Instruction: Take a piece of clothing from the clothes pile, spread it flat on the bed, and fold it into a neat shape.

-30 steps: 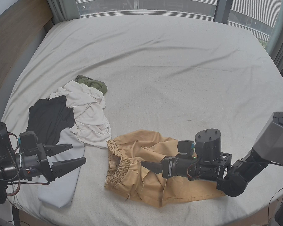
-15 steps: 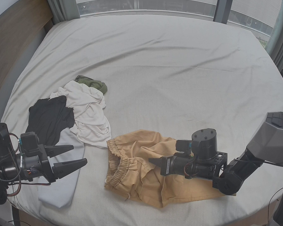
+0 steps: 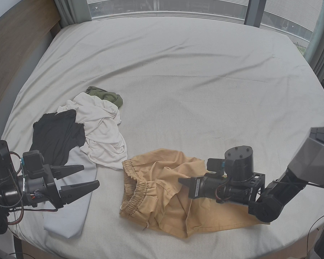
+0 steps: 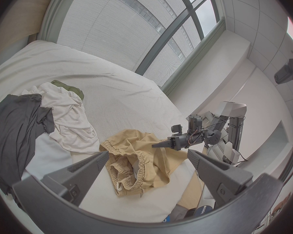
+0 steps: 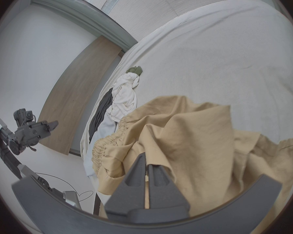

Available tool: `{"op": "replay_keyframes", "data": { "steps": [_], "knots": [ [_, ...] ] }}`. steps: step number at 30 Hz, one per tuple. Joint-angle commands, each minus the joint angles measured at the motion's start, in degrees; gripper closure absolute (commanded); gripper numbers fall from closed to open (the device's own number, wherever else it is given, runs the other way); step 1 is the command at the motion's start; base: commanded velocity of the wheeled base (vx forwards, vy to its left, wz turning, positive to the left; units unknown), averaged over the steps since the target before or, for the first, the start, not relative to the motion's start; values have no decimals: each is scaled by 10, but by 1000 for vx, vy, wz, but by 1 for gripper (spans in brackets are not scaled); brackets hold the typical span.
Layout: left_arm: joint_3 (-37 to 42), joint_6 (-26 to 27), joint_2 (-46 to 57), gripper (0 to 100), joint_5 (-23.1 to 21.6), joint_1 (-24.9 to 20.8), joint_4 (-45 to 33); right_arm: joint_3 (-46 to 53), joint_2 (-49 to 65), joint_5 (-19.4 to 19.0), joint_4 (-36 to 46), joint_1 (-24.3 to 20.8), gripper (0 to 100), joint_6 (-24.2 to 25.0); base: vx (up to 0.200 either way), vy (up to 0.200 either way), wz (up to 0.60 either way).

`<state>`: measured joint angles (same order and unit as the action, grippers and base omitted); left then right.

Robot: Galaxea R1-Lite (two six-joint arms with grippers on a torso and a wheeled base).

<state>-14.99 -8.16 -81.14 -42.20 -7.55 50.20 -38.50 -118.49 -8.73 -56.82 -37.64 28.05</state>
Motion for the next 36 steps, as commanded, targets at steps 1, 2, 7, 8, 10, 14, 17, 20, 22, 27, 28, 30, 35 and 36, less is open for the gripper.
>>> {"op": "replay_keyframes", "data": {
  "steps": [1,2,7,8,10,14,17,20,22,27,28,30,35,36],
  "knots": [
    [1,-1,-1,0,-1,0,1,43,80,-4,6,47,100,-1,0,0,0],
    [1,-1,-2,0,-1,0,1,50,85,-4,5,55,100,-1,0,0,0],
    [2,-2,-2,0,-1,-1,1,80,99,-16,-1,87,100,-1,0,0,0],
    [2,-2,-3,0,-1,-1,1,81,99,-18,-1,89,100,-1,0,0,0],
    [5,-2,-3,0,-1,-1,1,84,97,-21,-2,96,100,1,0,0,0],
    [5,-2,-3,0,-1,-1,1,83,92,-21,-3,102,100,2,0,0,0],
    [6,-2,-4,0,-1,-1,1,77,79,-21,-4,103,100,3,0,0,0],
    [7,1,-11,0,-2,-1,1,76,56,-22,-23,107,100,3,0,0,0],
    [7,2,-12,0,-2,-1,1,76,32,-21,-55,111,100,2,0,0,0],
    [9,2,-10,0,-2,-7,2,79,-11,-20,-104,123,100,1,0,0,0],
    [9,2,-10,0,-2,-7,2,78,-15,-20,-106,124,100,1,0,0,0],
    [9,2,-10,0,-2,-7,2,77,-17,-19,-106,128,100,2,0,0,0],
    [9,2,-12,0,-2,-8,2,76,-15,-18,-106,131,100,2,0,0,0],
    [9,2,-11,0,-2,-8,2,76,-13,-18,-106,131,100,2,0,0,0]
  ]
}}
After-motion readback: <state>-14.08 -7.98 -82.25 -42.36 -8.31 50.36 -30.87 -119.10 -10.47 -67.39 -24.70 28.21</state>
